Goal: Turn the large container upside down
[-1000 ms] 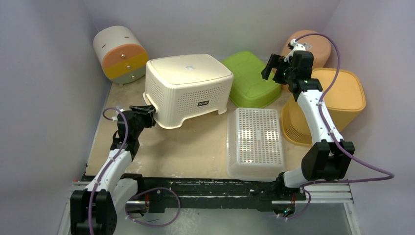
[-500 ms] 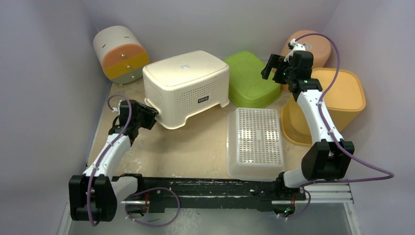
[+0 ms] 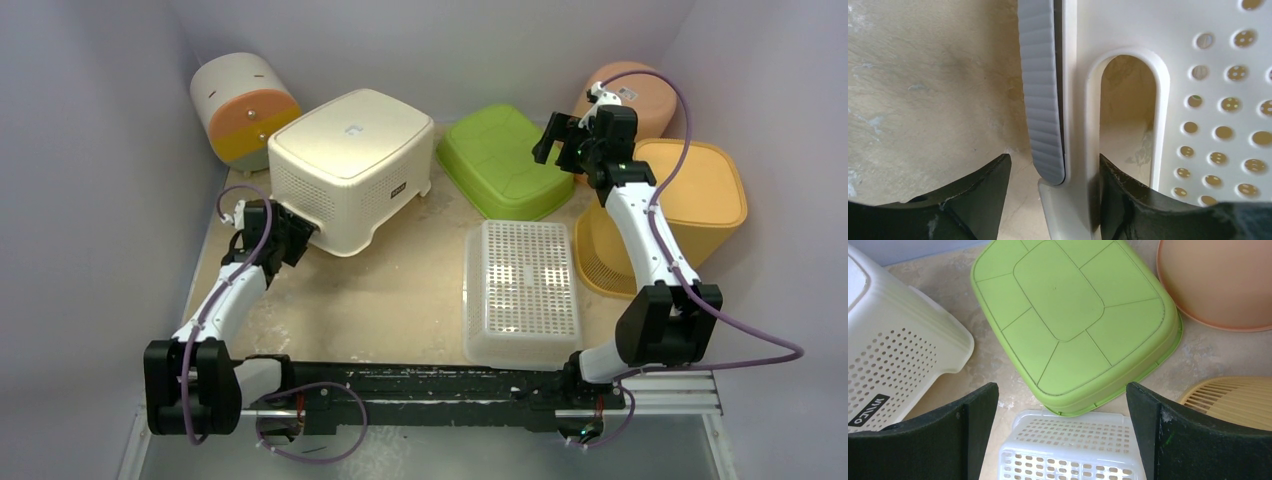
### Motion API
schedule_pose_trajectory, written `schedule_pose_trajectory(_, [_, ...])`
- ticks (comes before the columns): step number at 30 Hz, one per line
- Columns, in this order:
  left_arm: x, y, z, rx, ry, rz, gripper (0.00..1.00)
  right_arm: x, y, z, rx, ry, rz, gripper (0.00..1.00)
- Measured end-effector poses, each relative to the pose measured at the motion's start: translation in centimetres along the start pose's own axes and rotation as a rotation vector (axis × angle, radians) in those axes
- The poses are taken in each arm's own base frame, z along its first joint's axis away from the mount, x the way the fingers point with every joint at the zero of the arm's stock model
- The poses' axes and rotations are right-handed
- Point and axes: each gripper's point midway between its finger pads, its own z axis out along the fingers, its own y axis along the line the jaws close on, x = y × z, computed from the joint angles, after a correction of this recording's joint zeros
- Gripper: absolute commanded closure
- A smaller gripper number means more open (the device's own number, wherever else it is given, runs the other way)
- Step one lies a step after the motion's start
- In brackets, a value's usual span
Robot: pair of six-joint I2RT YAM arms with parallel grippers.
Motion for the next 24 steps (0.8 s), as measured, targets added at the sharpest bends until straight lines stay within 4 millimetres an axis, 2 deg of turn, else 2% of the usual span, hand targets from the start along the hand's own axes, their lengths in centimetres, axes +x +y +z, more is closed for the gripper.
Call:
schedule_pose_trajectory(7, [0.2, 0.6, 0.4, 0.049, -0.031, -0.032, 0.41, 0.2, 0.0, 0.1, -0.003, 0.005, 0.002, 0.0])
schedule_pose_trajectory(12, [-0.5, -0.6, 0.7, 0.13, -0.074, -0.065, 0.39, 0.8, 0.1, 0.6, -0.013, 0.025, 0.004, 0.0])
schedule_pose_trajectory(19, [-0.4, -0.1, 1.8, 0.216, -0.118, -0.144, 0.38, 1.3, -0.1, 1.0, -0.009, 0.042, 0.006, 0.0])
schedule_pose_trajectory(24, [-1.3, -1.7, 1.8, 0.292, -0.146, -0.17, 0.37, 1.3, -0.1, 1.0, -0.009, 0.042, 0.006, 0.0])
